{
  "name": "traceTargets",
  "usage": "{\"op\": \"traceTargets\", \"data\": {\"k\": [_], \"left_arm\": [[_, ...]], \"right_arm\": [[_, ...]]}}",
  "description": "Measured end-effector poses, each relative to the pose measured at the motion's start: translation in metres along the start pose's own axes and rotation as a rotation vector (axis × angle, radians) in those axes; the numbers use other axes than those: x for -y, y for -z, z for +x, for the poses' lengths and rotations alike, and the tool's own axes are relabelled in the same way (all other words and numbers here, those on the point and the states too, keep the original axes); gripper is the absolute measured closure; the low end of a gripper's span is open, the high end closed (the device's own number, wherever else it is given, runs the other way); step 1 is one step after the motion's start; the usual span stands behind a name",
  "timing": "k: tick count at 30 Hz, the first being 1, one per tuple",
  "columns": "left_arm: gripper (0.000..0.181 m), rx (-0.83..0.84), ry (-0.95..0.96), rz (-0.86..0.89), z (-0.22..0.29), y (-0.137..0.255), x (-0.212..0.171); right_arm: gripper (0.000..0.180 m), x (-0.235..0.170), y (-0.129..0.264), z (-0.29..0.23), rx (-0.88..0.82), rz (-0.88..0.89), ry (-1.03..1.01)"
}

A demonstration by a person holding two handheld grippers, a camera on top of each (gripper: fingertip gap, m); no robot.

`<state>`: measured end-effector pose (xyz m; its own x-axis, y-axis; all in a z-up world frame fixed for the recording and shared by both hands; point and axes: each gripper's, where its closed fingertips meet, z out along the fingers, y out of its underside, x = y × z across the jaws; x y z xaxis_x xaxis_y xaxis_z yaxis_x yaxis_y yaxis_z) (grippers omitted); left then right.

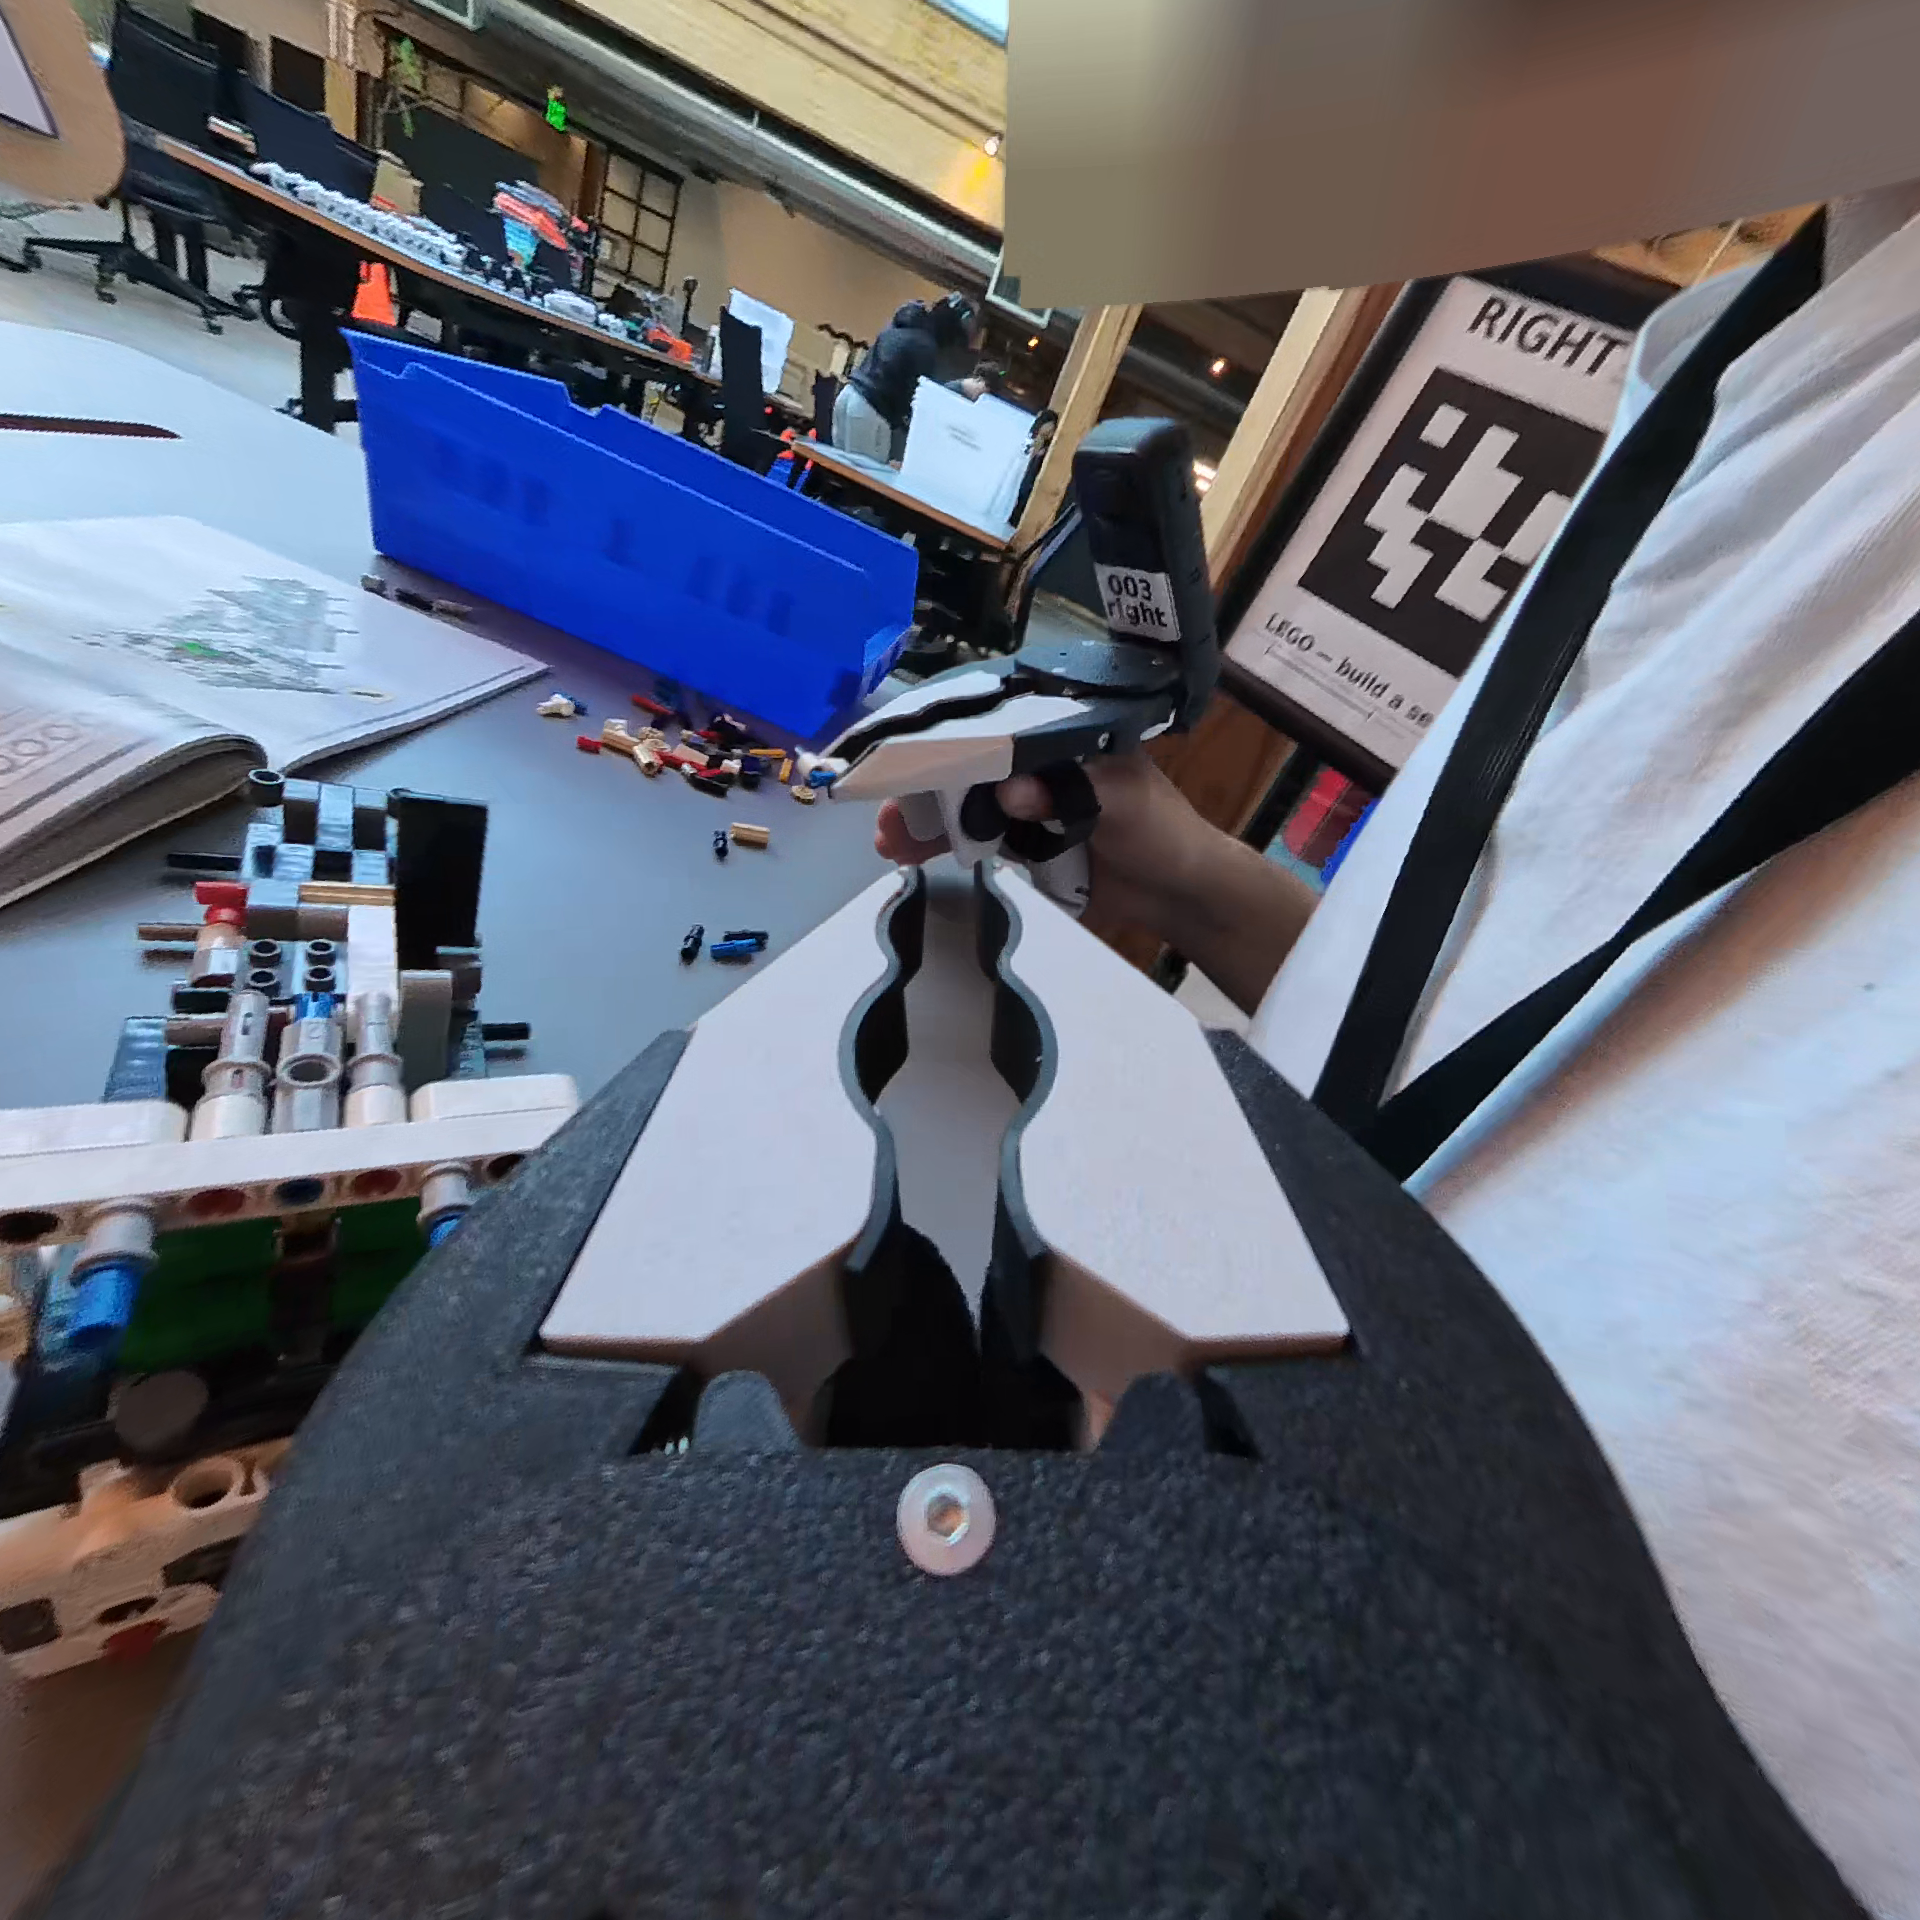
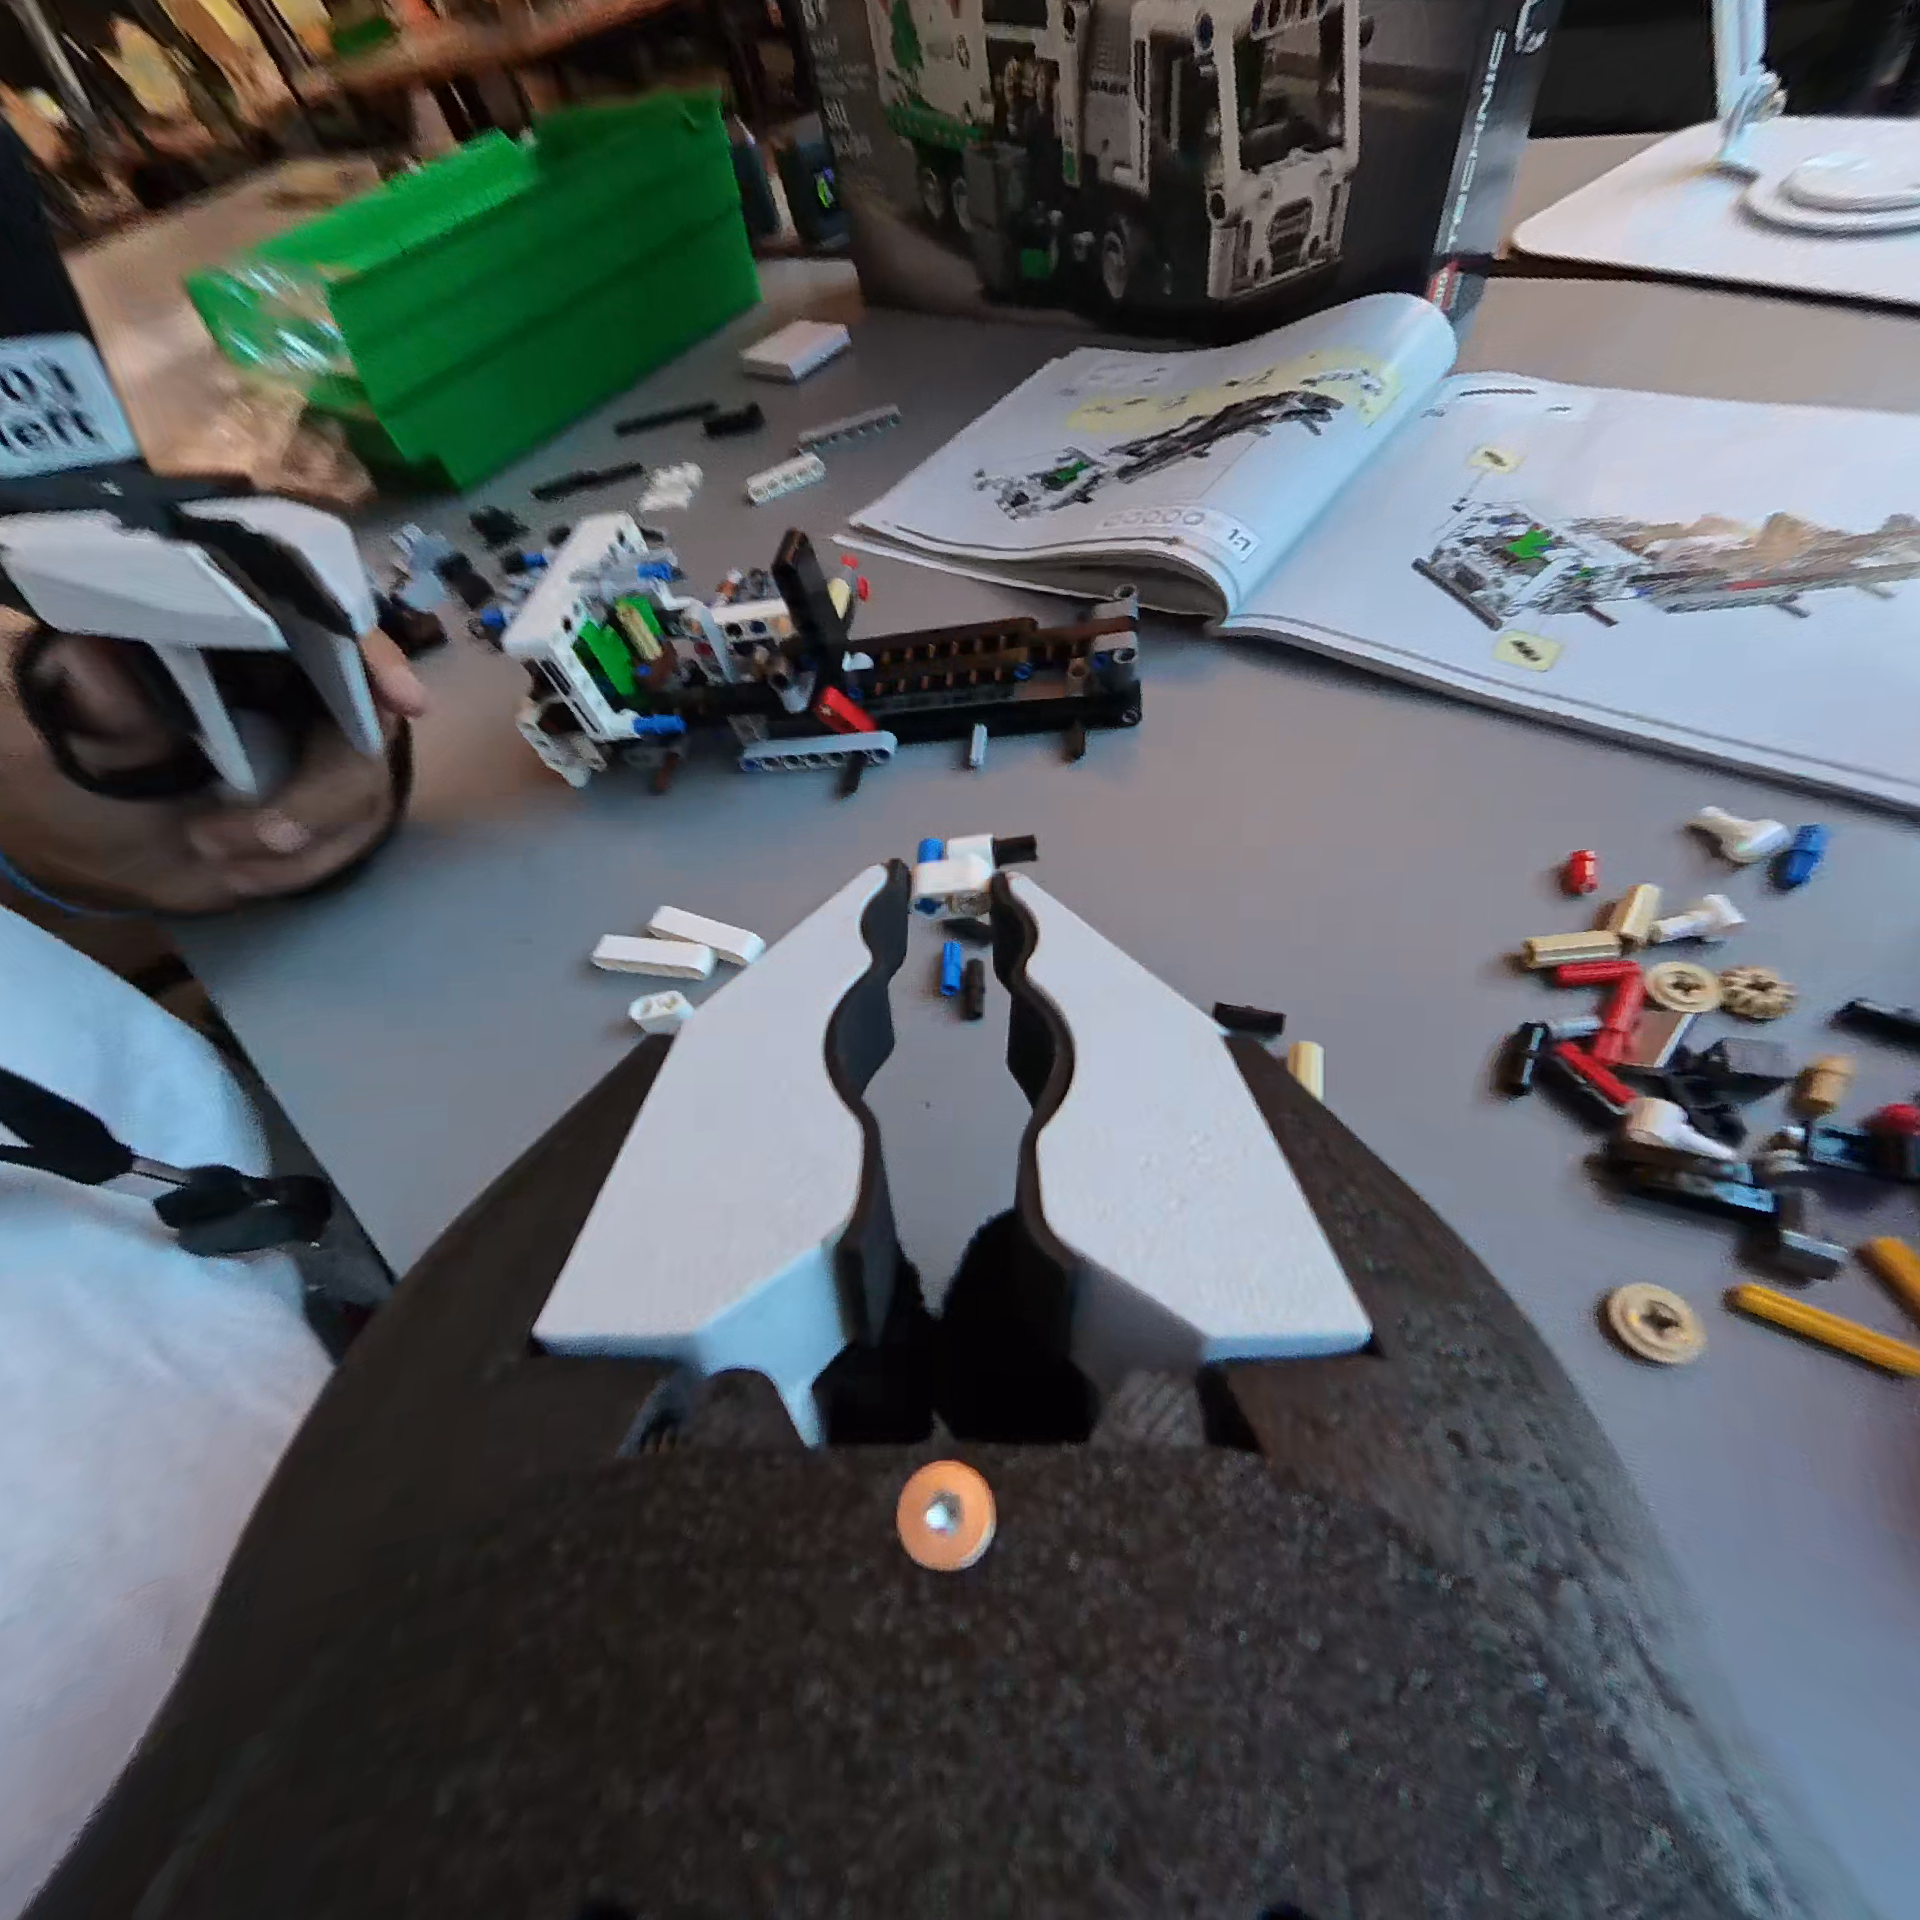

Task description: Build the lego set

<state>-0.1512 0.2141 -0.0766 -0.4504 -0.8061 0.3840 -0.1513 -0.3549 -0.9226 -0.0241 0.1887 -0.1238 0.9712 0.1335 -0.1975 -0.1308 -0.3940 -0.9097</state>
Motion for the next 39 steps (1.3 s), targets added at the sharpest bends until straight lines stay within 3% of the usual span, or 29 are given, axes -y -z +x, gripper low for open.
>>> {"op": "traceTargets", "data": {"k": [4, 11, 17, 20, 26, 39], "left_arm": [[0.175, 0.064, -0.038, -0.043, -0.004, -0.005, -0.007], [0.175, 0.17, -0.083, -0.06, -0.013, -0.007, -0.009], [0.175, 0.192, -0.092, -0.049, -0.015, -0.004, -0.007], [0.174, 0.236, -0.119, -0.156, -0.019, -0.004, -0.02], [0.159, 0.357, -0.252, -0.591, -0.036, -0.006, -0.077], [0.164, 0.39, -0.252, -0.68, -0.038, -0.01, -0.099]], "right_arm": [[0.166, 0.004, 0.001, 0.011, -0.026, 0.091, -0.107], [0.166, 0.027, 0.013, 0.008, 0.091, 0.297, -0.236], [0.166, 0.031, 0.018, 0.004, 0.149, 0.327, -0.251], [0.166, 0.03, 0.016, -0.001, 0.166, 0.308, -0.225], [0.166, 0.029, 0.017, -0.004, 0.187, 0.307, -0.233], [0.166, 0.03, 0.021, -0.007, 0.199, 0.328, -0.235]]}}
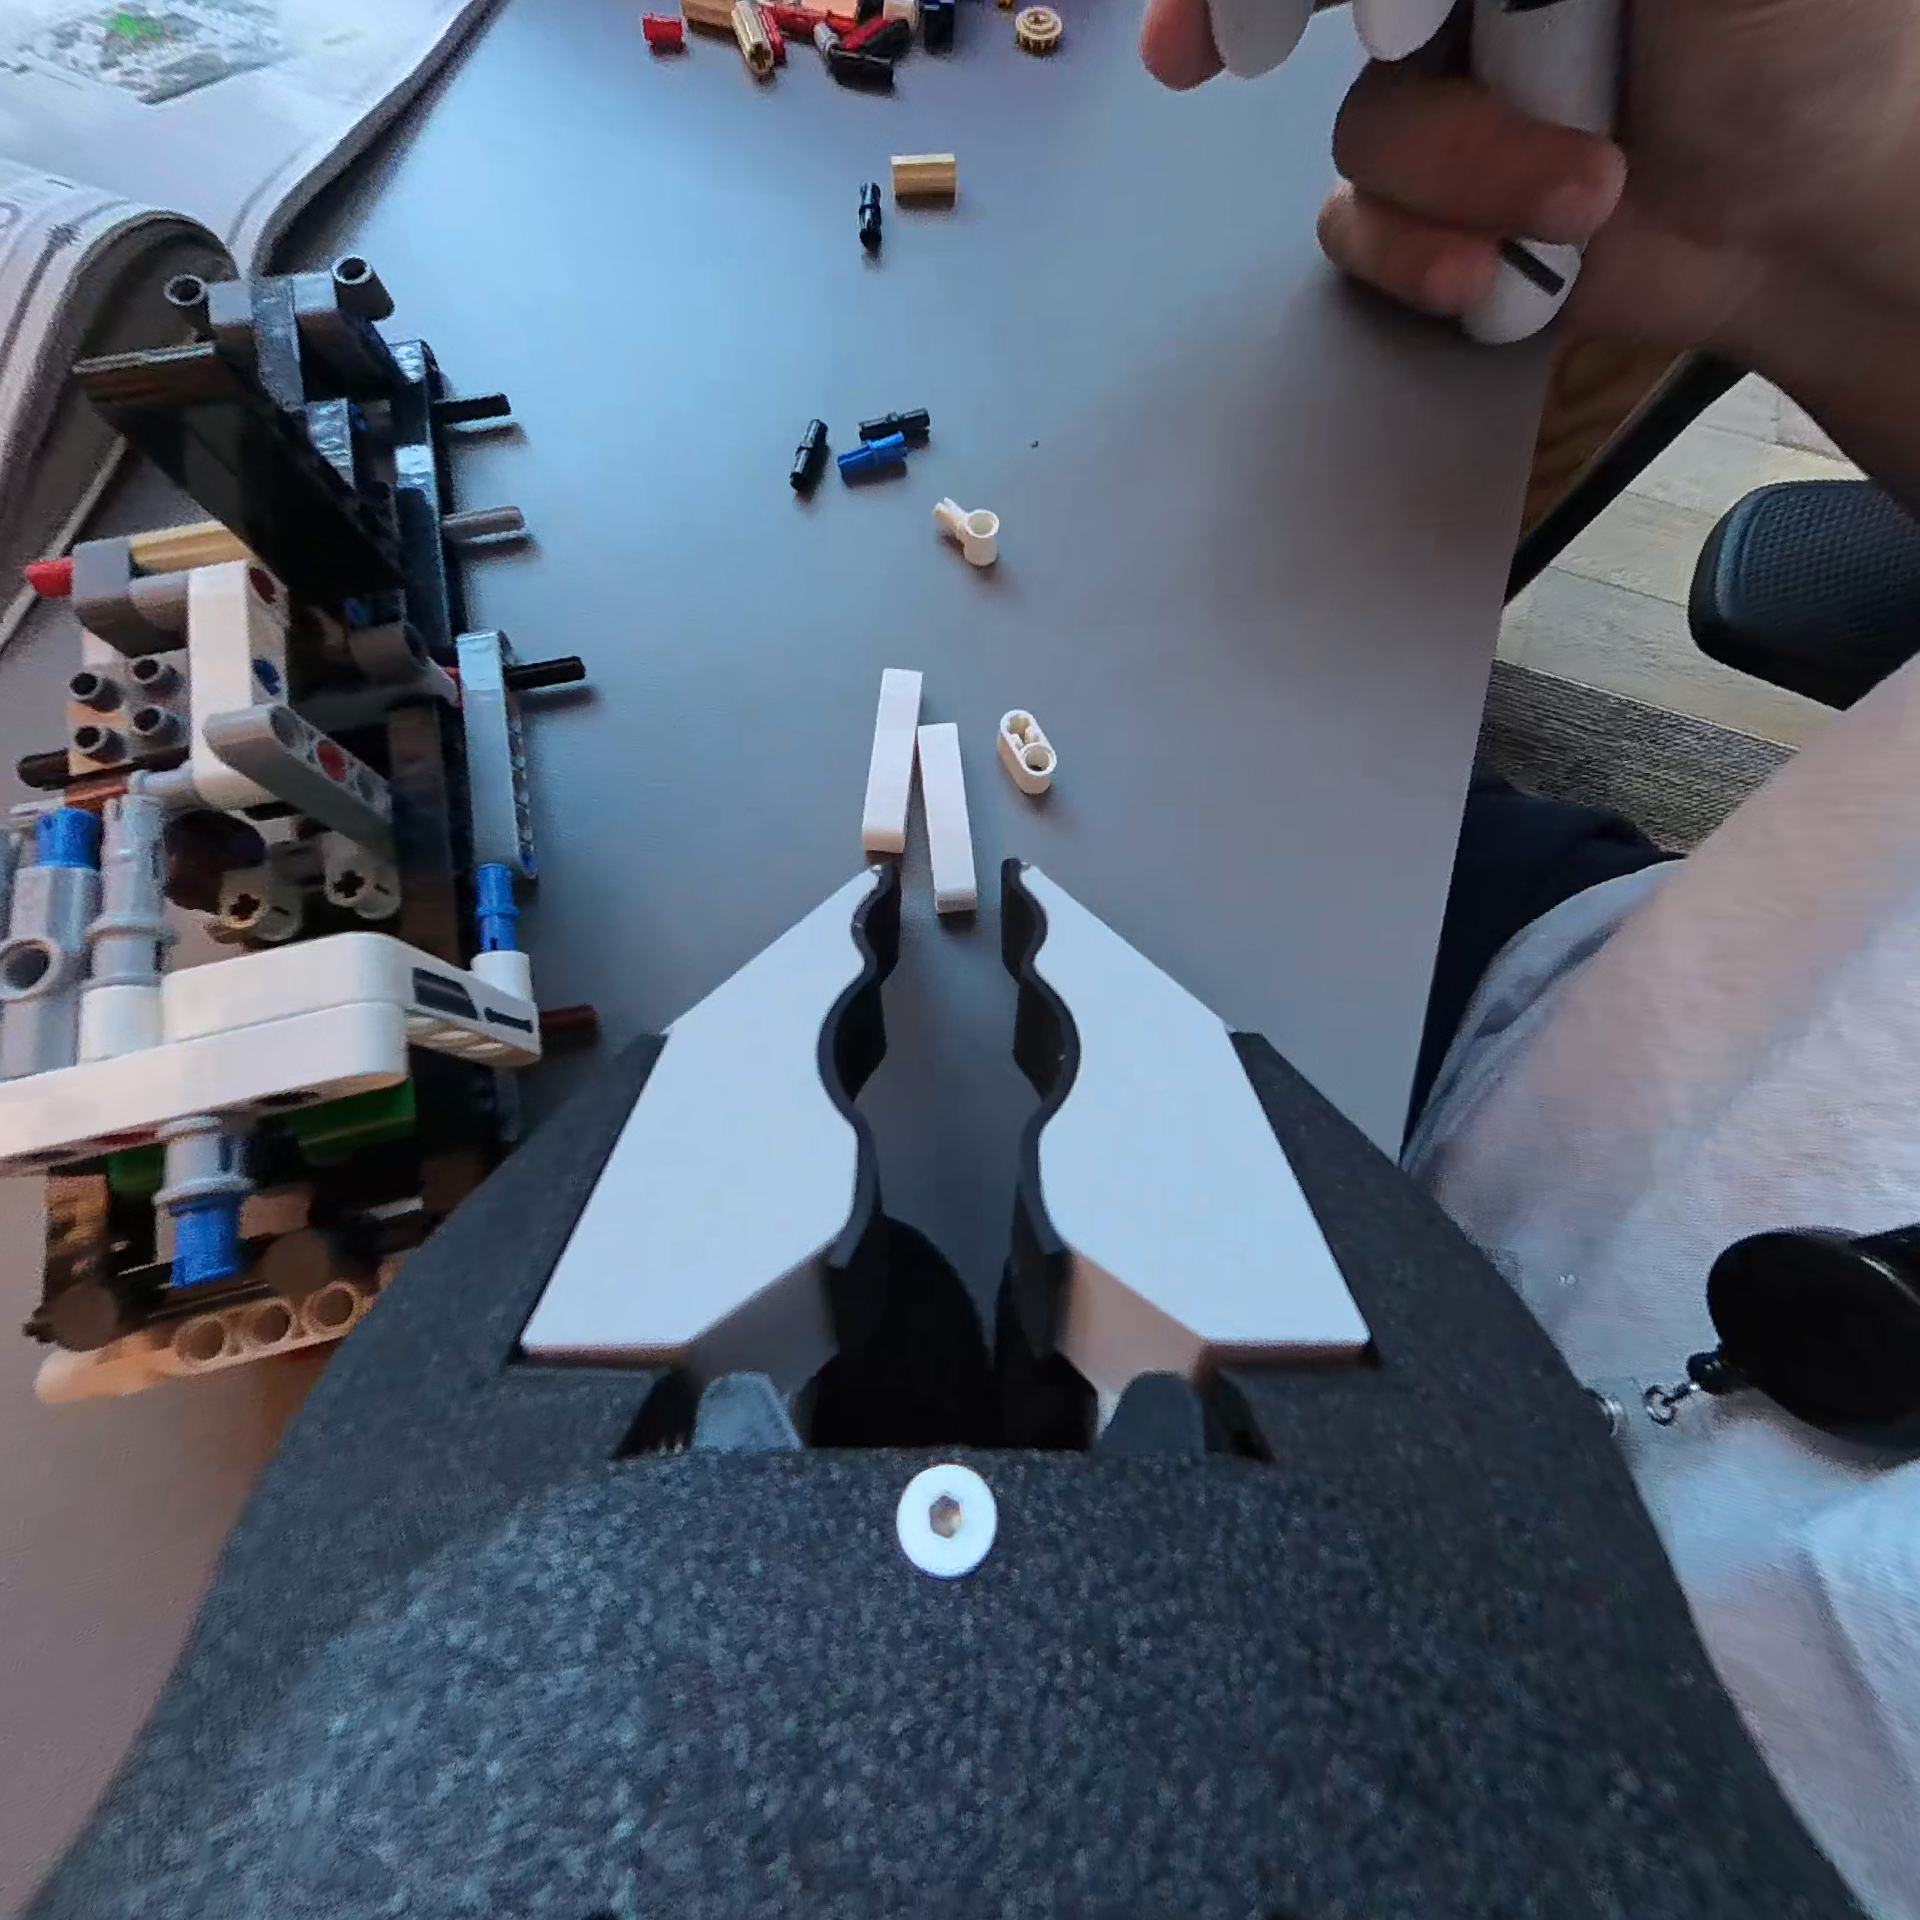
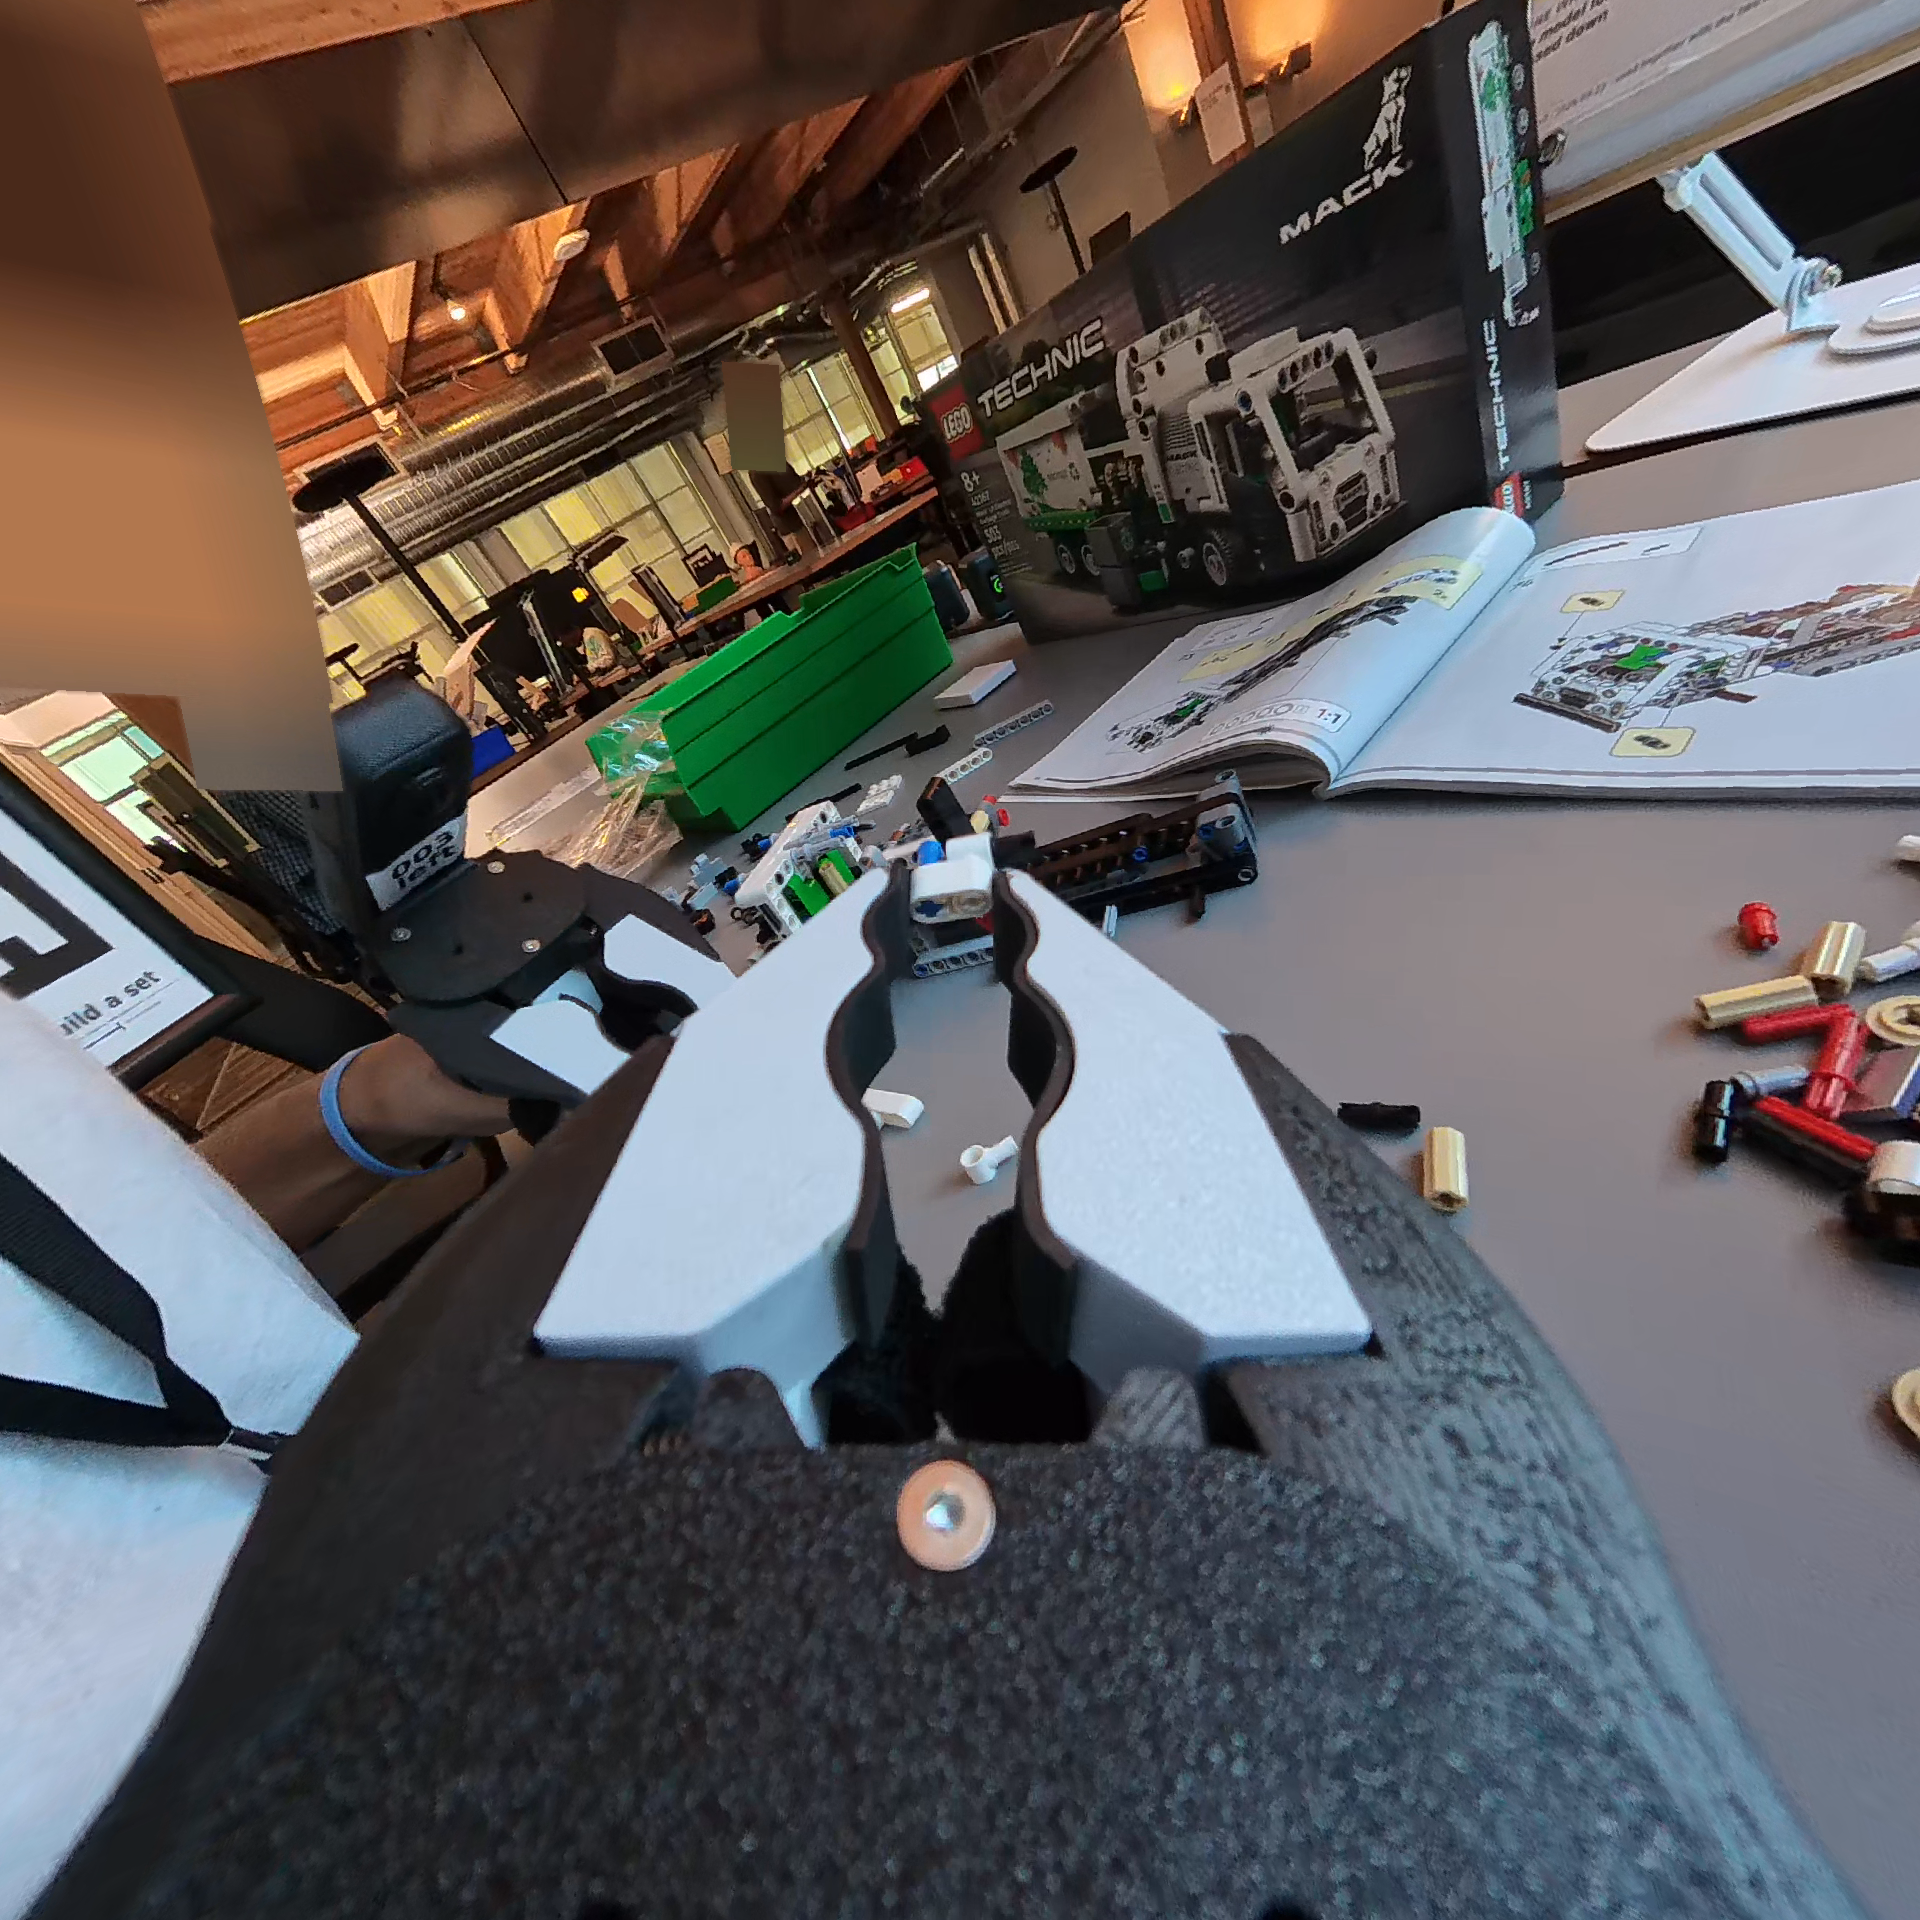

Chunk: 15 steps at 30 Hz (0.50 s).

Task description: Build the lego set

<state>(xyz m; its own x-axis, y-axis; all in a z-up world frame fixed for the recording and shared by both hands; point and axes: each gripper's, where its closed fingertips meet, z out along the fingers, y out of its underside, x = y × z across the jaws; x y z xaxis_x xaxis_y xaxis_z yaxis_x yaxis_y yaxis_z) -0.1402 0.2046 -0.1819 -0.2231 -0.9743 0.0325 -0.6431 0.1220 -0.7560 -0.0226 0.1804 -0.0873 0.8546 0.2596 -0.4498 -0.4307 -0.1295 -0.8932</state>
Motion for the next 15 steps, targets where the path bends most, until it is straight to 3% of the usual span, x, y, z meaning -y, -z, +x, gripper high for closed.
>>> {"op": "traceTargets", "data": {"k": [15], "left_arm": [[0.169, 0.044, -0.019, 0.009, -0.0023, 0.0002, 0.001]], "right_arm": [[0.166, -0.0009, 0.0005, -0.0013, 0.005, -0.004, -0.005]]}}
